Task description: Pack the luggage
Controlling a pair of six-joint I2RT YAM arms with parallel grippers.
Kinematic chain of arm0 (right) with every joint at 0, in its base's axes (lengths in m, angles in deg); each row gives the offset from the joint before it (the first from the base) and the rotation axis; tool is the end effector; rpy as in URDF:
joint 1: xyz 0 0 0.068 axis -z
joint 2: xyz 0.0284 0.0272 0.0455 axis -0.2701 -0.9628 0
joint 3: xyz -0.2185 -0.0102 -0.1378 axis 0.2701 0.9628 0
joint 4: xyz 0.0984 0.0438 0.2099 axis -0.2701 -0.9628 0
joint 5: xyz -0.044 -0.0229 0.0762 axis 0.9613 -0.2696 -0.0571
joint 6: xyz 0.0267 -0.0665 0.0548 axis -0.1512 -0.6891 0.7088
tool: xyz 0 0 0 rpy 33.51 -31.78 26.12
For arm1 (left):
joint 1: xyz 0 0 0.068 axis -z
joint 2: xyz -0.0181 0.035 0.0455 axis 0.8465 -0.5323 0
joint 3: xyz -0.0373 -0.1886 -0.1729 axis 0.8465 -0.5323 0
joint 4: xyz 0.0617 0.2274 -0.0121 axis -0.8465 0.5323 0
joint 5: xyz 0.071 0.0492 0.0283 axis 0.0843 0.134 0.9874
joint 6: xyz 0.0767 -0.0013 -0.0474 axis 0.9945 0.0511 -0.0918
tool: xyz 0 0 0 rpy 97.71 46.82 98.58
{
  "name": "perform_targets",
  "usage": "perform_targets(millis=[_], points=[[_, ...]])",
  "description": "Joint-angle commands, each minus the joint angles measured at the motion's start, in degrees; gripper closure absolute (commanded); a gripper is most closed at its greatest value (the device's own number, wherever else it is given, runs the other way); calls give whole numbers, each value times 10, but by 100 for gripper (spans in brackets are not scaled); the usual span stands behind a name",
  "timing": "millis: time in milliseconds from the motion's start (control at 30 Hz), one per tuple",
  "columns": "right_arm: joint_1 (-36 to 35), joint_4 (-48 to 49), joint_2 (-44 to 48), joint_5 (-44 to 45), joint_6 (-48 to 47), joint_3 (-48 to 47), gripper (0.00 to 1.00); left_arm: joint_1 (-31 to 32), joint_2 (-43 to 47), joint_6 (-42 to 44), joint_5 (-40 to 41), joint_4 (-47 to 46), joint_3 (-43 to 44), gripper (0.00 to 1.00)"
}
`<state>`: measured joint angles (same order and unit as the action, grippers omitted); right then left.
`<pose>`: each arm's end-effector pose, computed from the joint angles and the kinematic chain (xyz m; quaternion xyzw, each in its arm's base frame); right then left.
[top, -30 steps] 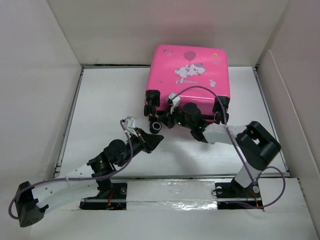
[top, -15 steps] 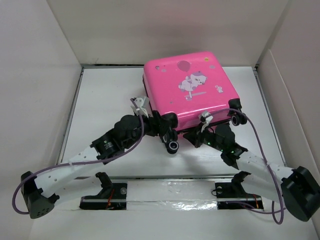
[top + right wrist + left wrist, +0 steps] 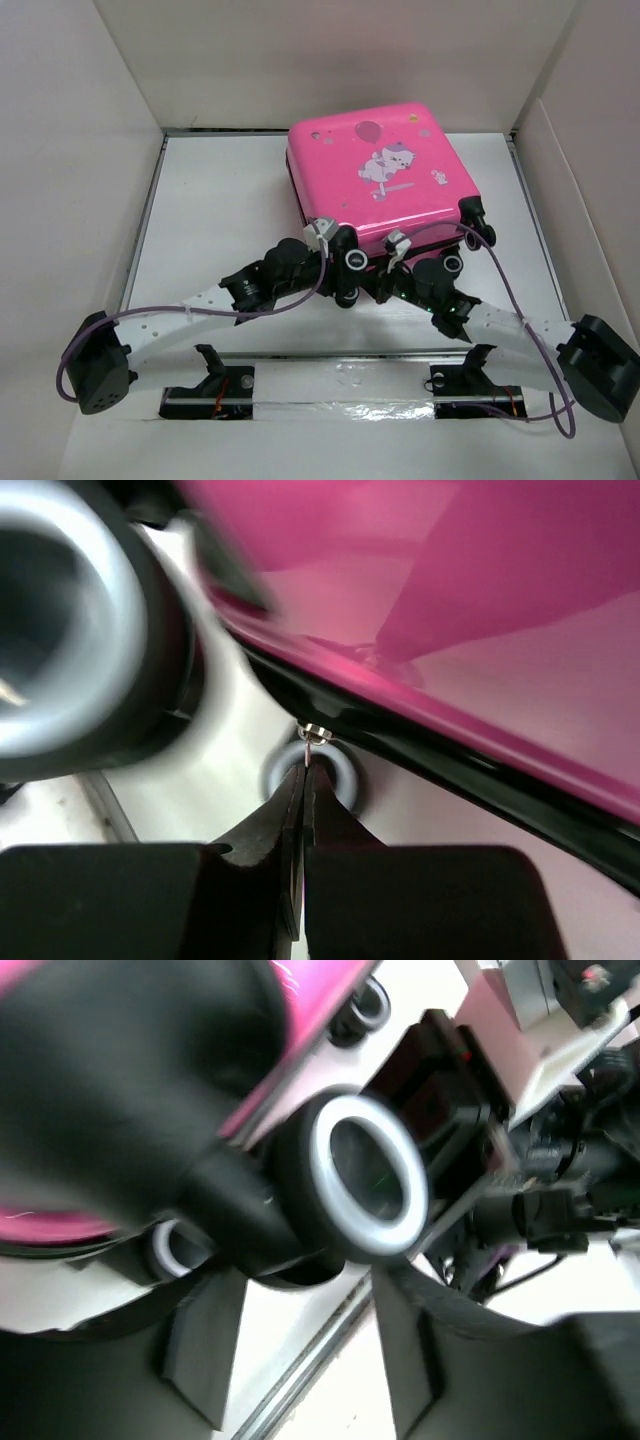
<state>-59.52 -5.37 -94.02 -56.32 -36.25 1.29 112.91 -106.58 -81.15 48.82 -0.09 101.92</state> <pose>0.1670 0.1825 0.1914 -0.2443 0.7473 0.3774 0.4894 0.1531 -0.2332 0.2681 0.1954 0.7612 -0.4491 0.4251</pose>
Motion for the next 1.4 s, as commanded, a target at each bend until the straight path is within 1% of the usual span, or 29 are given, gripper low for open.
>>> perform_targets(millis=[0,33,67,133,167,233,267,333,367,400,433,467,533,567,600,700,800,833,867,933,967,1000,1033,1133,1167,1200,1267,1300,1367], points=[[-101,103,-43,49,39,-22,100,0,-37,12,-30,-109,57,58],[-118,121,-54,64,45,-23,100,0,-46,16,-33,-113,69,61],[-134,170,-66,77,61,-23,100,0,-54,19,-35,-115,96,69],[-162,237,-110,92,76,-22,100,0,-80,20,-43,-118,127,76],[-169,306,-128,97,91,-24,100,0,-88,20,-50,-115,159,80],[-188,358,-180,110,100,-45,100,0,-105,17,-64,-115,181,84],[-199,402,-198,155,101,-52,100,0,-106,9,-64,-118,190,87],[-215,446,-239,196,97,-79,100,-9,-106,-7,-67,-125,192,90],[-221,506,-290,219,110,-86,100,-21,-106,-17,-71,-131,189,93],[-221,552,-320,263,119,-92,100,-27,-104,-35,-81,-137,186,93],[-221,602,-350,276,123,-97,100,-27,-106,-41,-82,-139,187,94],[-221,690,-406,290,134,-104,100,-32,-108,-45,-84,-136,192,95],[-229,750,-451,352,142,-117,100,-32,-113,-52,-86,-134,199,96],[-235,751,-467,373,155,-145,100,-32,-114,-57,-89,-139,200,97],[-243,755,-492,390,144,-162,100,-32,-119,-61,-97,-144,203,97],[-277,747,-510,457,71,-219,100,-32,-126,-72,-103,-144,217,98],[-284,741,-508,469,37,-242,100,-32,-124,-78,-93,-154,217,97],[-291,742,-505,471,34,-247,100,-32,-121,-77,-89,-153,218,92],[-291,748,-503,470,32,-247,100,-32,-117,-68,-85,-147,222,73],[-291,752,-491,471,37,-214,100,-32,-85,-47,-50,-110,223,52],[-291,751,-472,473,34,-196,100,-32,-68,-30,-34,-96,213,38],[-291,752,-463,492,40,-177,100,-32,-48,-21,-8,-85,204,36],[-284,753,-454,497,51,-133,100,-32,-2,-16,10,-58,193,35],[-266,753,-434,489,81,-91,100,-44,90,-23,81,-37,130,45],[-266,753,-434,485,83,-82,100,-51,104,-26,88,-34,104,52],[-266,753,-440,474,80,-82,100,-71,114,-30,88,-21,99,56],[-266,753,-451,469,82,-87,100,-97,101,-30,68,6,115,64],[-266,753,-461,457,82,-97,100,-113,90,-27,33,18,123,66],[-272,753,-468,452,81,-104,100,-113,55,-16,22,36,144,69]])
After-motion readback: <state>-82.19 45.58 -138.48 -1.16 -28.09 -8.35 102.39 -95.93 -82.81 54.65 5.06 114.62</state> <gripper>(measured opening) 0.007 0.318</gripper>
